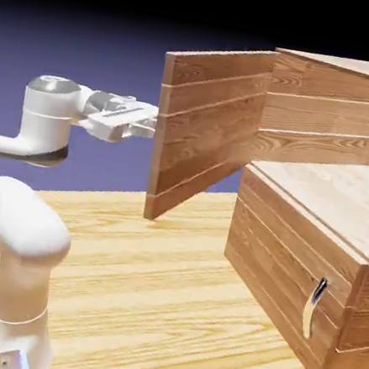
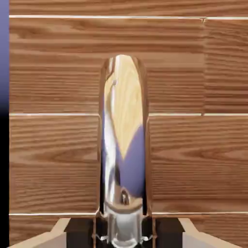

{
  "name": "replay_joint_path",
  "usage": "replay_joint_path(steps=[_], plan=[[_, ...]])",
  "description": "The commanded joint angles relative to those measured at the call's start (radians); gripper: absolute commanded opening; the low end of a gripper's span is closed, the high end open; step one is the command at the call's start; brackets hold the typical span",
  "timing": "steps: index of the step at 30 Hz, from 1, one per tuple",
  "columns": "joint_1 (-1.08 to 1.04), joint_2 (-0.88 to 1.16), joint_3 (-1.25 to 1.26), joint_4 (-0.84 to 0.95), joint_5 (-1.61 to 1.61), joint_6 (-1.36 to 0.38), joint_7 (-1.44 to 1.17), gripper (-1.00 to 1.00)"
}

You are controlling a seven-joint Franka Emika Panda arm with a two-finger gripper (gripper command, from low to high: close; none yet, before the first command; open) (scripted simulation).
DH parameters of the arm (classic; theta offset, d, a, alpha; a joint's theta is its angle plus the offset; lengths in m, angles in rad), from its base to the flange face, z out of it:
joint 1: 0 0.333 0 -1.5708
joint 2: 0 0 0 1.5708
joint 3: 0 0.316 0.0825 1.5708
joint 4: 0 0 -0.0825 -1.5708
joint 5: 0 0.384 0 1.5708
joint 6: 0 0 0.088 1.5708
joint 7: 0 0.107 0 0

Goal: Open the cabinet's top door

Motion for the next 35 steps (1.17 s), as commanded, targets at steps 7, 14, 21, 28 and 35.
replay_joint_path(steps=[7,14,21,28,35], plan=[[-0.132,0.147,0.254,0.215,0.200,-0.228,0.035,-1.00],[-0.357,0.248,0.485,0.469,0.330,-0.433,0.053,-1.00],[-0.609,0.271,0.682,0.719,0.416,-0.602,0.039,-1.00],[-0.858,0.229,0.834,0.971,0.478,-0.753,-0.010,-1.00],[-1.080,0.158,0.932,1.225,0.515,-0.897,-0.081,-1.00]])
